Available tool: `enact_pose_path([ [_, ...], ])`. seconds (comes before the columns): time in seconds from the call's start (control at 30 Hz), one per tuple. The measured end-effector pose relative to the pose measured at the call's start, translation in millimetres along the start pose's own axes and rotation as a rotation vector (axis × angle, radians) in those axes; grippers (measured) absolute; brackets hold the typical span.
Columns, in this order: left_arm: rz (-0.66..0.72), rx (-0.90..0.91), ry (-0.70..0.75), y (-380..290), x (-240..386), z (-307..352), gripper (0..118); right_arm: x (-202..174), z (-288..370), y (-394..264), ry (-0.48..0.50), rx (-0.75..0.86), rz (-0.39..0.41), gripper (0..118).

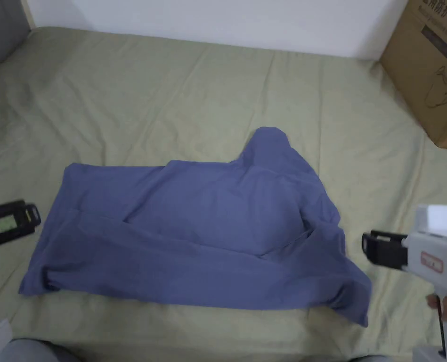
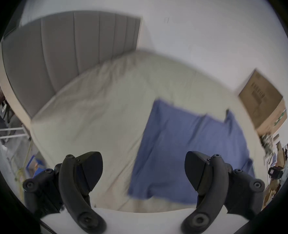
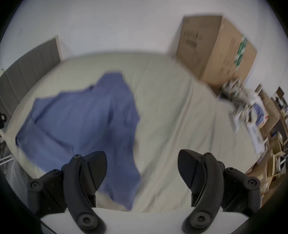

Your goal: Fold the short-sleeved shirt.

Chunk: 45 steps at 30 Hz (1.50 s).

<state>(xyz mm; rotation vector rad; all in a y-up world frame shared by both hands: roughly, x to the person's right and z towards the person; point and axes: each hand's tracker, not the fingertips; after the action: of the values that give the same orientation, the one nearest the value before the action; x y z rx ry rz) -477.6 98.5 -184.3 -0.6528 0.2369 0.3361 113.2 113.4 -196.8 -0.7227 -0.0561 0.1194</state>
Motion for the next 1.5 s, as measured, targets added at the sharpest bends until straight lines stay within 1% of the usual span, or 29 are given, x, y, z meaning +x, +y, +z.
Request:
enact_pose_path([
  [0.07,-0.048,0.127,0.001,11.0,20.0,16.0,104,-4.6,20.1,16.3,-0.001,0.149,-0.033,94],
  [0.17,-0.110,0.284,0.008,17.1,52.4,39.5,107,-17.5,47.8,31.5,0.006,0.341,-0.095,106],
  [0.23,-0.152,0.350,0.005,15.4,70.4,49.6,106,-29.1,61.4,35.0,0.038,0.435,-0.125,108],
  [0.3,-0.189,0.378,0.017,11.6,82.8,53.8,98,-40.7,68.4,37.5,0.058,0.467,-0.127,108],
  [0.33,-0.218,0.379,0.009,8.2,88.7,55.5,88,-47.2,69.8,37.5,0.066,0.464,-0.120,107],
  [0.4,-0.261,0.376,-0.004,2.0,94.9,53.1,47,-56.1,71.8,36.9,0.114,0.479,-0.113,98],
  [0.43,-0.285,0.362,0.001,-0.9,98.7,52.4,28,-60.9,72.7,36.5,0.129,0.483,-0.104,86],
  [0.47,-0.293,0.358,0.005,-2.9,100.9,51.9,10,-64.7,71.9,36.2,0.141,0.491,-0.099,56],
  [0.5,-0.295,0.354,-0.004,-4.7,100.1,48.2,5,-69.2,71.1,36.3,0.143,0.496,-0.081,21],
  [0.53,-0.294,0.350,-0.012,-5.8,100.4,47.8,2,-73.5,69.3,36.3,0.136,0.498,-0.075,0],
  [0.6,-0.297,0.318,-0.030,-3.9,100.6,47.3,0,-76.5,64.0,38.2,0.129,0.491,-0.082,0],
  [0.63,-0.297,0.311,-0.040,-2.2,99.2,44.6,0,-76.0,61.2,40.6,0.170,0.463,-0.084,0],
  [0.7,-0.313,0.289,-0.045,4.3,99.3,40.2,0,-78.9,56.7,42.6,0.165,0.462,-0.090,0],
  [0.77,-0.329,0.264,-0.040,12.4,99.8,32.7,0,-80.8,52.3,45.4,0.155,0.456,-0.078,0],
  [0.83,-0.337,0.214,-0.046,27.8,99.5,18.1,0,-81.4,46.4,48.3,0.163,0.450,-0.079,0],
  [0.87,-0.325,0.205,-0.048,34.7,98.7,10.6,0,-83.1,45.6,50.1,0.171,0.443,-0.081,0],
  [0.93,-0.273,0.131,-0.052,53.4,94.9,-13.2,0,-85.4,39.2,53.0,0.175,0.434,-0.085,0],
  [0.97,-0.240,0.112,-0.063,61.9,92.0,-25.4,1,-86.1,35.8,54.5,0.175,0.428,-0.085,0],
  [1.0,-0.223,0.072,-0.048,71.5,90.3,-41.0,8,-87.8,32.4,56.6,0.176,0.421,-0.082,0],
  [1.03,-0.223,0.009,-0.010,80.0,88.6,-61.8,19,-88.7,27.5,58.3,0.177,0.413,-0.082,0],
  [1.1,-0.244,-0.073,0.012,92.2,86.7,-97.0,70,-89.8,17.0,61.6,0.183,0.393,-0.078,0],
  [1.17,-0.263,-0.117,0.036,97.4,86.4,-132.0,116,-93.3,6.3,65.6,0.178,0.370,-0.073,0],
  [1.23,-0.291,-0.134,0.054,102.2,85.7,-166.1,118,-94.4,-8.8,68.6,0.174,0.340,-0.066,0],
  [1.27,-0.310,-0.168,0.113,103.4,85.8,-183.9,118,-96.0,-15.1,70.0,0.171,0.331,-0.063,0],
  [1.33,-0.316,-0.231,0.145,101.2,85.5,-221.8,118,-98.0,-31.2,70.9,0.162,0.299,-0.057,0],
  [1.4,-0.304,-0.291,0.160,98.9,79.2,-254.6,118,-98.9,-45.5,69.5,0.160,0.275,-0.064,0],
  [1.47,-0.301,-0.353,0.233,94.3,75.1,-281.8,118,-99.7,-60.3,66.3,0.157,0.238,-0.075,0],
  [1.5,-0.306,-0.357,0.245,91.8,72.9,-292.3,118,-99.4,-68.1,63.5,0.164,0.217,-0.091,0],
])
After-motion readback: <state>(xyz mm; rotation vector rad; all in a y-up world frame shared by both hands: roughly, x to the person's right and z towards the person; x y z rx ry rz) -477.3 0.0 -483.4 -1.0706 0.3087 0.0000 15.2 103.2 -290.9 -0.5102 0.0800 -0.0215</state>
